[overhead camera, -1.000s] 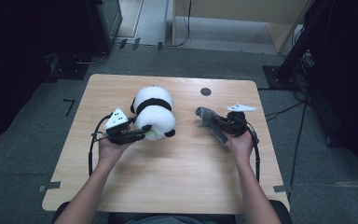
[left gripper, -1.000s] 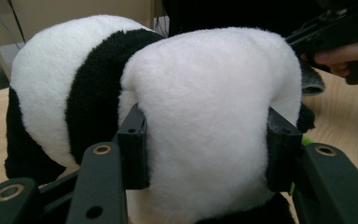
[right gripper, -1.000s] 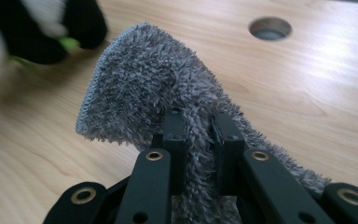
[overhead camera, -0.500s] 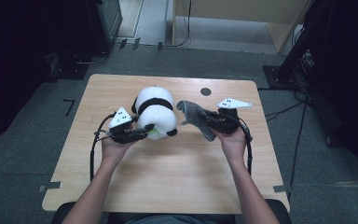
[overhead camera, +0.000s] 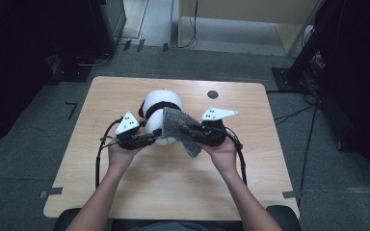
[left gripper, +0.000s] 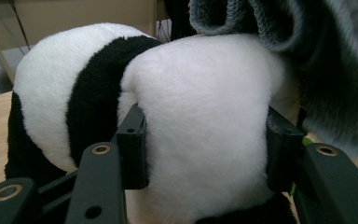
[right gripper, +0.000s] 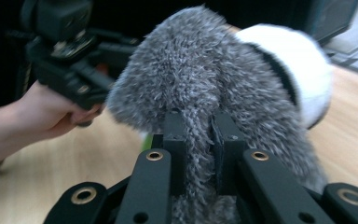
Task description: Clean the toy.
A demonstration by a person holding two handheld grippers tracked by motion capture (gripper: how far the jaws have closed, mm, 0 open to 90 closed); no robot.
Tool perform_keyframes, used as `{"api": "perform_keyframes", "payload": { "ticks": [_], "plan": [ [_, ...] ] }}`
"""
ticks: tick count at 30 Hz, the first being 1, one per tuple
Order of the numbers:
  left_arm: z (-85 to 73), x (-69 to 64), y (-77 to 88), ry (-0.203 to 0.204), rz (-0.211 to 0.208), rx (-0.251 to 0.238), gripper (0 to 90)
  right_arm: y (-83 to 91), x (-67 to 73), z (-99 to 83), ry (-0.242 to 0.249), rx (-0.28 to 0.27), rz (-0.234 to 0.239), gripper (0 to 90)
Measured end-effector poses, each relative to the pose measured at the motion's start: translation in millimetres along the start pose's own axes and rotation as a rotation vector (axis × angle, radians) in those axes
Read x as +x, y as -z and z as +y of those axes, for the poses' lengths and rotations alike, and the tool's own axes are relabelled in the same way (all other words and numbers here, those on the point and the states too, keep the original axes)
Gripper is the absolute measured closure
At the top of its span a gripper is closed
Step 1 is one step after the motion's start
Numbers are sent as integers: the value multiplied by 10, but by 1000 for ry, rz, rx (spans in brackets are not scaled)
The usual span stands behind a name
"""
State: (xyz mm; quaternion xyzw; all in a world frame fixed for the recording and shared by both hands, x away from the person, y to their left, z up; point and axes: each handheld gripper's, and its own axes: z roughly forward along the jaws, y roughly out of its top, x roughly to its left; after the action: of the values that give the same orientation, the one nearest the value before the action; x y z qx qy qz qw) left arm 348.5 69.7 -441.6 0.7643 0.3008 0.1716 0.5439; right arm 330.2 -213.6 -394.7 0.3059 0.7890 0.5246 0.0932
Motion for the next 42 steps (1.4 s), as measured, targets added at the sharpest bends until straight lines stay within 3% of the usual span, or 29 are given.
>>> {"api": "perform_keyframes", "payload": {
  "ticks": [7,12,20,26,36,42],
  "plan": [
    [6,28,29,16,12,-10,459,-255,181,-111,56,98,70,803],
    [28,41,65,17,16,-29,458,-427,259,-226,96,181,76,803],
    [62,63,121,20,10,-51,458,-548,194,-376,89,261,76,803],
    [80,78,166,30,-3,-72,457,-626,91,-505,73,318,47,800],
    [75,85,185,27,-8,-71,456,-500,-221,-568,2,310,-34,800],
    [60,102,183,22,-5,-58,455,-252,-431,-527,-71,234,-79,801]
  ]
}}
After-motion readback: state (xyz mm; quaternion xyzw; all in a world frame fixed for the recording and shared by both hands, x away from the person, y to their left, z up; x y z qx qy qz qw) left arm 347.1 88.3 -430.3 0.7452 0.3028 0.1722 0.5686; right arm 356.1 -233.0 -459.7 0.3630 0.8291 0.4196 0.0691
